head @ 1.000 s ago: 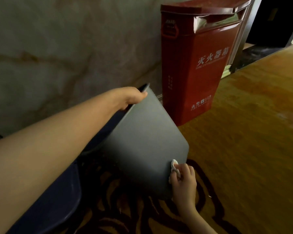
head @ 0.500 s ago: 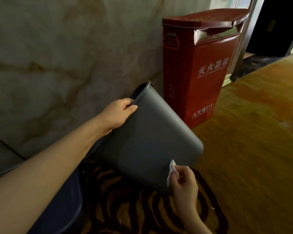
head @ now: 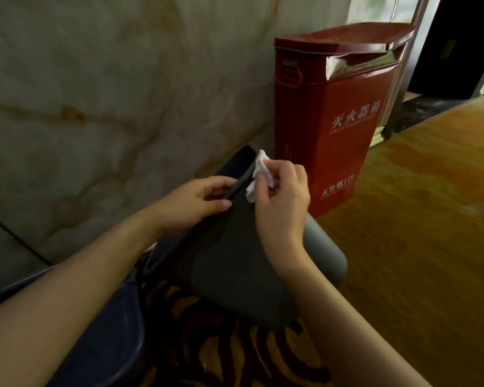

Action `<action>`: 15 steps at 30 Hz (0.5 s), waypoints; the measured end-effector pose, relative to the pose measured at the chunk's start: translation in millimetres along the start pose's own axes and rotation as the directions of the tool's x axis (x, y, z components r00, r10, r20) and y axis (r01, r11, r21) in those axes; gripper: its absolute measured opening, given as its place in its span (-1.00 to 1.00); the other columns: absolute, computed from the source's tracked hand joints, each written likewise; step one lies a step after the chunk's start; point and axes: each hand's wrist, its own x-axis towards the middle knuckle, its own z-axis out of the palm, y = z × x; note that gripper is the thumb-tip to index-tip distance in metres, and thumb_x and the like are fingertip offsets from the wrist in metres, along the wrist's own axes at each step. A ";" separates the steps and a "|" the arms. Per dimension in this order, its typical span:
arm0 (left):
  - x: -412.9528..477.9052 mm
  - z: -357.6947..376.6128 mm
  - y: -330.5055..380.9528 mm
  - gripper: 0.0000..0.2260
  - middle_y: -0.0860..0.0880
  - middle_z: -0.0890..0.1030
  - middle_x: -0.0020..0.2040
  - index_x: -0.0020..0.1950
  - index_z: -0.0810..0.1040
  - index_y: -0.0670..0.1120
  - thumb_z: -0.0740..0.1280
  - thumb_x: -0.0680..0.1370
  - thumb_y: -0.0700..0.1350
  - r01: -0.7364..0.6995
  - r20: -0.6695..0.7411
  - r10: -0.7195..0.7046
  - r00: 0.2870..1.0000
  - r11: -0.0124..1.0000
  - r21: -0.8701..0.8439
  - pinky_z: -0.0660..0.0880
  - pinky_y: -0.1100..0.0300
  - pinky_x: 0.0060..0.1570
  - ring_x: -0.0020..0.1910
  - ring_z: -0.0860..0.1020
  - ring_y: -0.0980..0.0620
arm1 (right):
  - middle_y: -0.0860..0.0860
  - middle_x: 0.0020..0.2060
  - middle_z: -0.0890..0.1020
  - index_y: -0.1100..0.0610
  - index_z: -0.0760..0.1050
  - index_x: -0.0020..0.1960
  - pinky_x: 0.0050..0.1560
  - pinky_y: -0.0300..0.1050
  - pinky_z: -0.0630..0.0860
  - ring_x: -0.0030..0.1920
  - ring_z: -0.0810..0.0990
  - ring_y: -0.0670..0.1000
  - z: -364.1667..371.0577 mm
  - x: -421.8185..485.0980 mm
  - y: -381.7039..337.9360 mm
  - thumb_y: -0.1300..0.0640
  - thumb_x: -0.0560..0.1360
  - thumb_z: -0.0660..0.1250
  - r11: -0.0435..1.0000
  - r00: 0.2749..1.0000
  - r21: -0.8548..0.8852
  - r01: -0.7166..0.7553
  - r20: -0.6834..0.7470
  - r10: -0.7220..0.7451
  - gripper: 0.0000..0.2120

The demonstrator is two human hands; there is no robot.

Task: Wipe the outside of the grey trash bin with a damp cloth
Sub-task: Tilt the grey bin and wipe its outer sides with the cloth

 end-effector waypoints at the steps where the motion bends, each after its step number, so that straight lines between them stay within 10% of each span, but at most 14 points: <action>1: 0.0 -1.3 -0.7 -0.68 0.04 0.62 0.14 0.06 0.54 0.22 0.26 0.52 -0.22 0.000 0.009 0.000 1.000 1.000 -0.008 0.49 0.16 0.13 0.13 0.58 0.11 | 0.03 -0.05 0.46 0.21 0.49 0.07 -0.15 -0.47 0.36 -0.15 0.40 -0.16 4.6 0.6 0.9 0.27 0.51 0.27 1.000 1.000 -0.022 0.008 0.002 -0.008 -0.86; 7: -2.6 -6.7 -6.3 -0.67 0.19 0.70 -0.06 0.05 0.54 0.11 0.23 0.52 -0.32 0.010 0.021 -0.008 1.000 0.994 -0.107 0.52 0.36 -0.11 -0.03 0.63 0.23 | -0.01 -0.09 0.45 0.16 0.50 0.02 -0.28 -0.42 0.33 -0.19 0.39 -0.14 -0.4 7.8 31.5 0.24 0.50 0.27 0.986 0.999 -0.161 -0.048 -0.006 0.047 -0.89; 12: -6.3 -6.0 -6.4 -0.68 0.15 0.70 -0.01 0.08 0.55 0.11 0.24 0.52 -0.29 0.017 0.047 -0.009 0.999 0.985 -0.172 0.54 0.34 -0.11 0.01 0.63 0.17 | 0.09 -0.03 0.56 0.18 0.53 0.02 -0.07 -0.05 0.49 -0.07 0.52 0.03 -31.8 12.1 80.8 0.13 0.53 0.25 0.872 0.892 -0.207 -0.443 -0.006 0.452 -0.85; 15: -5.7 -2.8 -4.4 -0.69 0.16 0.69 0.02 0.07 0.57 0.16 0.25 0.52 -0.25 0.018 0.075 -0.005 0.997 0.985 -0.174 0.54 0.32 -0.10 0.04 0.63 0.15 | 0.06 -0.06 0.55 0.18 0.53 0.01 -0.13 -0.22 0.40 -0.08 0.49 -0.02 -41.2 0.1 75.8 0.20 0.52 0.27 0.925 0.941 -0.175 -0.338 -0.089 0.327 -0.89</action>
